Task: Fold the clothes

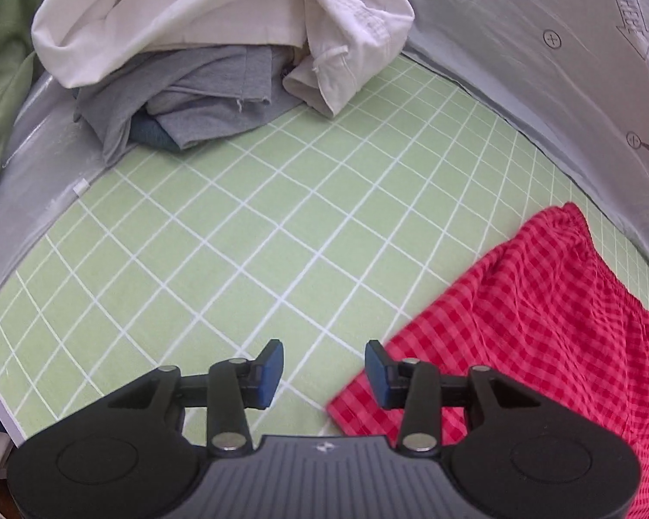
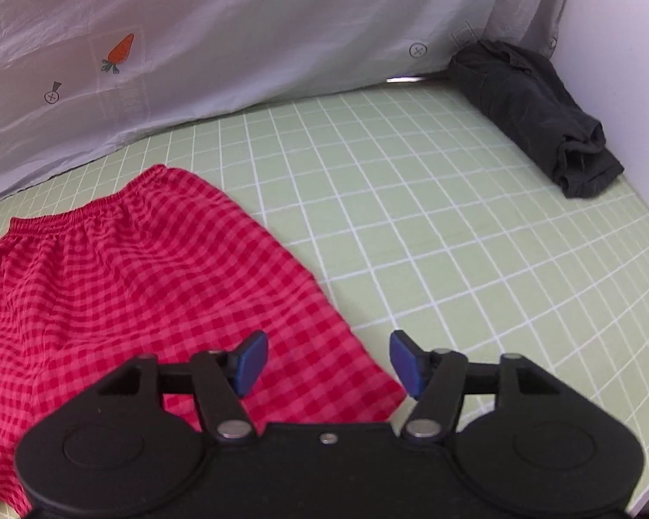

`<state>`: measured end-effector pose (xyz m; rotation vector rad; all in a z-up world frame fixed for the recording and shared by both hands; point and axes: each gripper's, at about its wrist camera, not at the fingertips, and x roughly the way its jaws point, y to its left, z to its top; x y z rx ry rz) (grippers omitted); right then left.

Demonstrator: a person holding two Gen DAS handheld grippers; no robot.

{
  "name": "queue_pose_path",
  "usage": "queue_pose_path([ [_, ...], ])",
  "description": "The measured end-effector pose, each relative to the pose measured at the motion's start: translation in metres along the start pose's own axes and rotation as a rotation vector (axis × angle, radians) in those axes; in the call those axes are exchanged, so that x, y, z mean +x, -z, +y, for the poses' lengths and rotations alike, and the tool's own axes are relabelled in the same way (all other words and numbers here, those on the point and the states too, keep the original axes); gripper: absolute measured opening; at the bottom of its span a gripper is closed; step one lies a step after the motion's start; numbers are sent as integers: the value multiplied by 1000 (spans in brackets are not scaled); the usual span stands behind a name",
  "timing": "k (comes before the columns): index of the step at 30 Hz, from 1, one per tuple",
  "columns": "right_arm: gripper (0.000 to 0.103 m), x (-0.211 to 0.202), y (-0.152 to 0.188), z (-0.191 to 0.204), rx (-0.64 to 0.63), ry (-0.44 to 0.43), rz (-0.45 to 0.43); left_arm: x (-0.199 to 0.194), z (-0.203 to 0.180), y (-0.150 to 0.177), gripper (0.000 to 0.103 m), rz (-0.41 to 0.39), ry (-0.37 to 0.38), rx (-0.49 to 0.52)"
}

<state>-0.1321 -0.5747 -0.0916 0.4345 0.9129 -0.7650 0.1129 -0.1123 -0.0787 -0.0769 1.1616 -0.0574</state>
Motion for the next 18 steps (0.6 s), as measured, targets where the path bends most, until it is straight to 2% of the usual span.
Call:
queue_pose_path([
  [2,66,8,10,-1,11,19,40,5,-2,7,56,23,16,7],
  [3,67,11,13,-2,19,24,53,8,-2,11,58,35,24,11],
  [5,71,17,18,-6,52,17,71,17,-6,17,59,64,29,20],
  [9,71,25,23,-14,115,-19,100,32,-12,23,59,105,7,49],
  [14,73,28,26,-18,128,6,106,38,-15,26,58,96,-17,74],
  [16,75,27,24,-22,139,11,92,39,-16,26,55,83,-26,84],
  [18,75,25,21,-28,155,24,65,38,-18,25,40,65,-46,104],
])
